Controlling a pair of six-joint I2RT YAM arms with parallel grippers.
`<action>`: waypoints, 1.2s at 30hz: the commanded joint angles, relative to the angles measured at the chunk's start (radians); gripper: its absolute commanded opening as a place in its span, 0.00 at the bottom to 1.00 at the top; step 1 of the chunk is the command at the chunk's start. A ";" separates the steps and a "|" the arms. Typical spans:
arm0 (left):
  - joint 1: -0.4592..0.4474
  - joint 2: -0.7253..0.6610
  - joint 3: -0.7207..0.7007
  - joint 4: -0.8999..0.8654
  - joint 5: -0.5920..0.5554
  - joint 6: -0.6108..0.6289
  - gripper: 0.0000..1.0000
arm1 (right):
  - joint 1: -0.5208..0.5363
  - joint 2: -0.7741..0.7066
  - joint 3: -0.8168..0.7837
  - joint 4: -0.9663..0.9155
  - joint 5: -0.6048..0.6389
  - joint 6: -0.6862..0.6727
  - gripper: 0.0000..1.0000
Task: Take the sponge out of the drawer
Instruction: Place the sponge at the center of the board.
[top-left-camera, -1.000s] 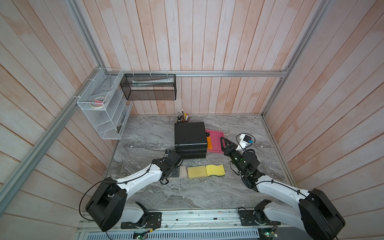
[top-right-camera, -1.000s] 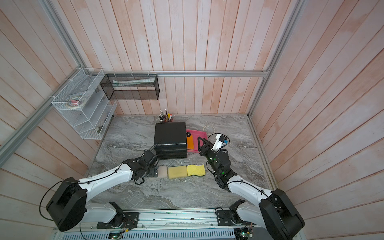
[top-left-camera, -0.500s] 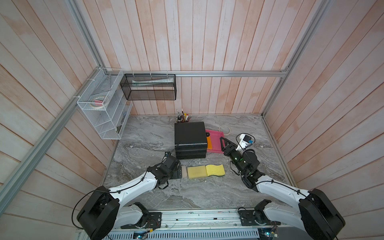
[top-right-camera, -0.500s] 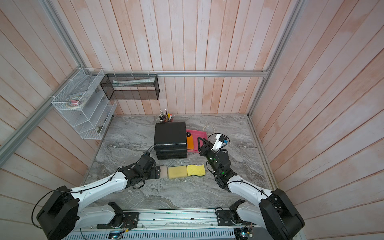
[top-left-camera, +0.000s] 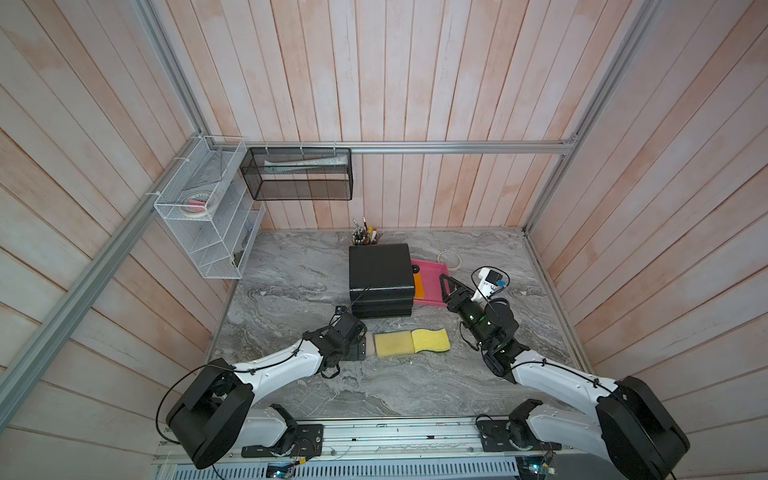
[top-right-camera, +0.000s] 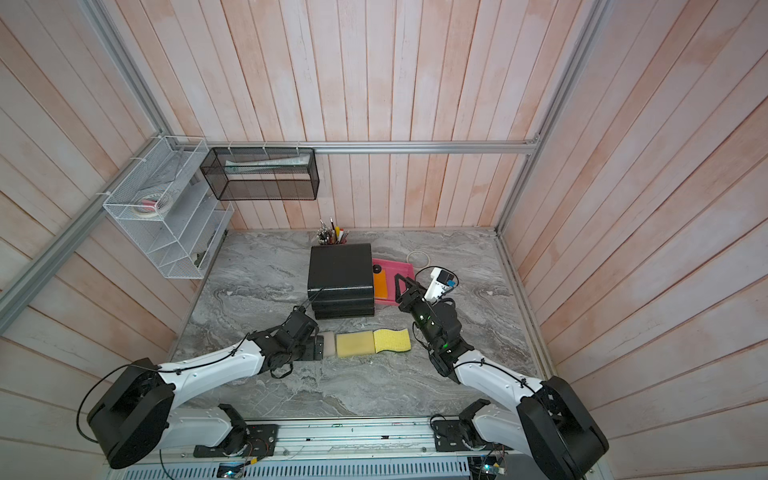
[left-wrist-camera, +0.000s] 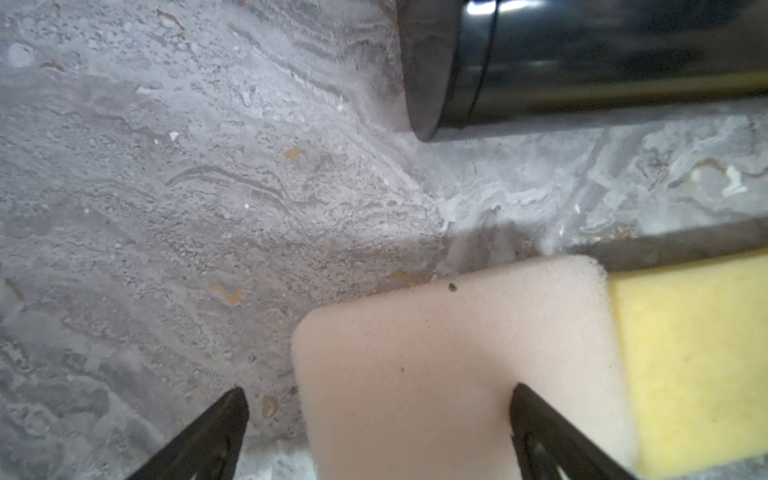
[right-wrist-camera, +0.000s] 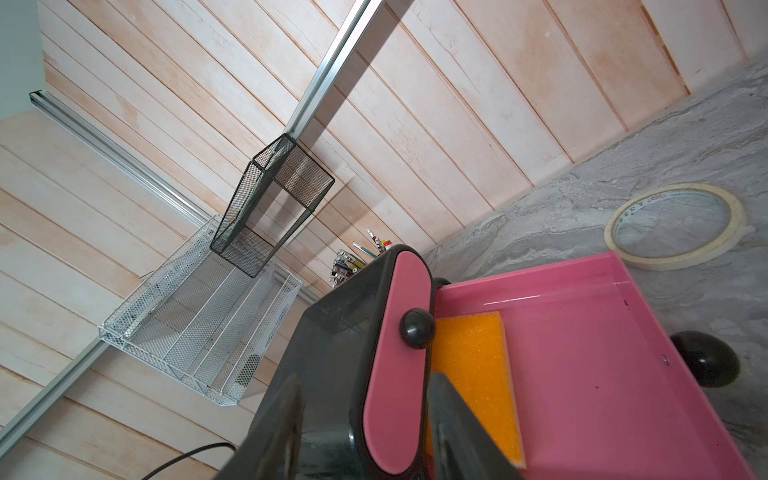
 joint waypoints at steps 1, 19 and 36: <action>-0.008 0.011 0.019 -0.055 0.002 0.028 1.00 | -0.002 0.003 0.008 0.019 0.005 0.010 0.51; -0.039 0.043 0.072 -0.135 -0.023 0.069 0.98 | -0.001 0.002 0.002 0.023 0.012 0.015 0.50; -0.053 -0.065 0.063 -0.102 -0.077 0.051 1.00 | -0.001 0.011 0.004 0.013 0.024 0.008 0.50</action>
